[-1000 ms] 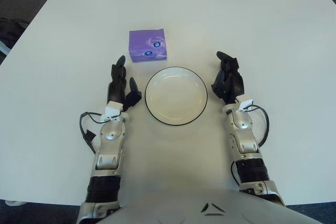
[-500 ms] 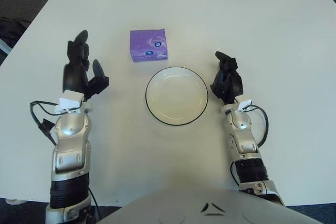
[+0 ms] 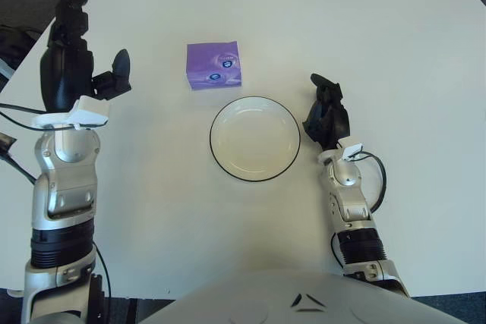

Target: Put the tissue paper into the plate.

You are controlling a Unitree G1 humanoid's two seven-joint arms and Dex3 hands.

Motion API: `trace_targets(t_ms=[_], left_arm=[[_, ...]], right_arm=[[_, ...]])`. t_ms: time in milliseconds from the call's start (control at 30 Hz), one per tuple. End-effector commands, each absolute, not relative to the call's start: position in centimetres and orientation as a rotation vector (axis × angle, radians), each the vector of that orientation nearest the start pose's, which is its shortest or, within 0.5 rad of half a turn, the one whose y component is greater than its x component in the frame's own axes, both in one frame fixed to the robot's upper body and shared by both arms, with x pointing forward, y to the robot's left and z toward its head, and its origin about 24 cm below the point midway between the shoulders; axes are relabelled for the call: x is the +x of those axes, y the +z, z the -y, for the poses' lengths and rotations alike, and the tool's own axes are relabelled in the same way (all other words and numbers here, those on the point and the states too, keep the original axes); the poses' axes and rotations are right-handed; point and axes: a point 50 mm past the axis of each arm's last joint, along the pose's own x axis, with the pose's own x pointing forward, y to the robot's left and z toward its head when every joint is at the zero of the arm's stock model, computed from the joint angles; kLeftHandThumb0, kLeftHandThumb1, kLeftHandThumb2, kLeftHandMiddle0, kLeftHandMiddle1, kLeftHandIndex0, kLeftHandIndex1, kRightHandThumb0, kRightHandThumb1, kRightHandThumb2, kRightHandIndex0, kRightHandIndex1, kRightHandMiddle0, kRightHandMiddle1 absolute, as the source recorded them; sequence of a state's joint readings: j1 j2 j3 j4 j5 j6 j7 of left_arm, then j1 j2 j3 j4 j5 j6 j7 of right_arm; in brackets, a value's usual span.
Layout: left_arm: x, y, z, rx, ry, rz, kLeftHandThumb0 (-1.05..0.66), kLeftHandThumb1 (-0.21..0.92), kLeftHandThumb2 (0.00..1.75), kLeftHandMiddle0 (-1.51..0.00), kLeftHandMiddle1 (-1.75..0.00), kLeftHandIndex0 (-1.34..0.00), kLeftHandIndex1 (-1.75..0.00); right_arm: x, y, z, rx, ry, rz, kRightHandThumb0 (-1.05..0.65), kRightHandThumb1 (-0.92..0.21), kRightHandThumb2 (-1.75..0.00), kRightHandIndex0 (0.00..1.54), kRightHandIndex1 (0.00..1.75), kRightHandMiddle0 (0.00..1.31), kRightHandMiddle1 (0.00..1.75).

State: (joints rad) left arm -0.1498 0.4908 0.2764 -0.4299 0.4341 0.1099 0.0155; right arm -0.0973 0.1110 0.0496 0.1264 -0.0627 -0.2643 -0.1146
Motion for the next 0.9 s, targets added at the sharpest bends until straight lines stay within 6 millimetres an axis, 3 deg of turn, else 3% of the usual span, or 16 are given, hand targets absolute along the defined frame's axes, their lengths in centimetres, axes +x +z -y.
trace_targets(t_ms=[0,433,667,867], left_arm=[[24.2,23.4,-24.8,0.976,0.365,0.505,-0.8,0.92,0.88,-0.31,-0.1,0.0,-0.27],[26.7,25.5,-25.1,1.227,0.381,0.446,-0.81,0.92,0.82,-0.2,-0.04,0.0,-0.4],[28.5,27.1,-23.5,1.332,0.307,0.46,-0.88,0.92,0.82,-0.14,-0.01,0.0,-0.45],[30.7,26.9,-22.2,1.374,0.189,0.398,-0.94,0.92,0.84,-0.09,0.0,0.0,-0.38]], right_arm=[[26.0,3.5,11.2,0.055,-0.038,0.087,-0.61,-0.92,-0.91,0.37,0.02,0.0,0.85],[26.1,3.3,11.1,0.06,-0.038,0.071,-0.6,-0.92,-0.91,0.37,0.02,0.0,0.85],[26.2,3.1,11.1,0.062,-0.037,0.066,-0.61,-0.92,-0.9,0.37,0.02,0.0,0.85],[26.3,3.0,11.1,0.062,-0.035,0.066,-0.61,-0.92,-0.9,0.37,0.02,0.0,0.85]])
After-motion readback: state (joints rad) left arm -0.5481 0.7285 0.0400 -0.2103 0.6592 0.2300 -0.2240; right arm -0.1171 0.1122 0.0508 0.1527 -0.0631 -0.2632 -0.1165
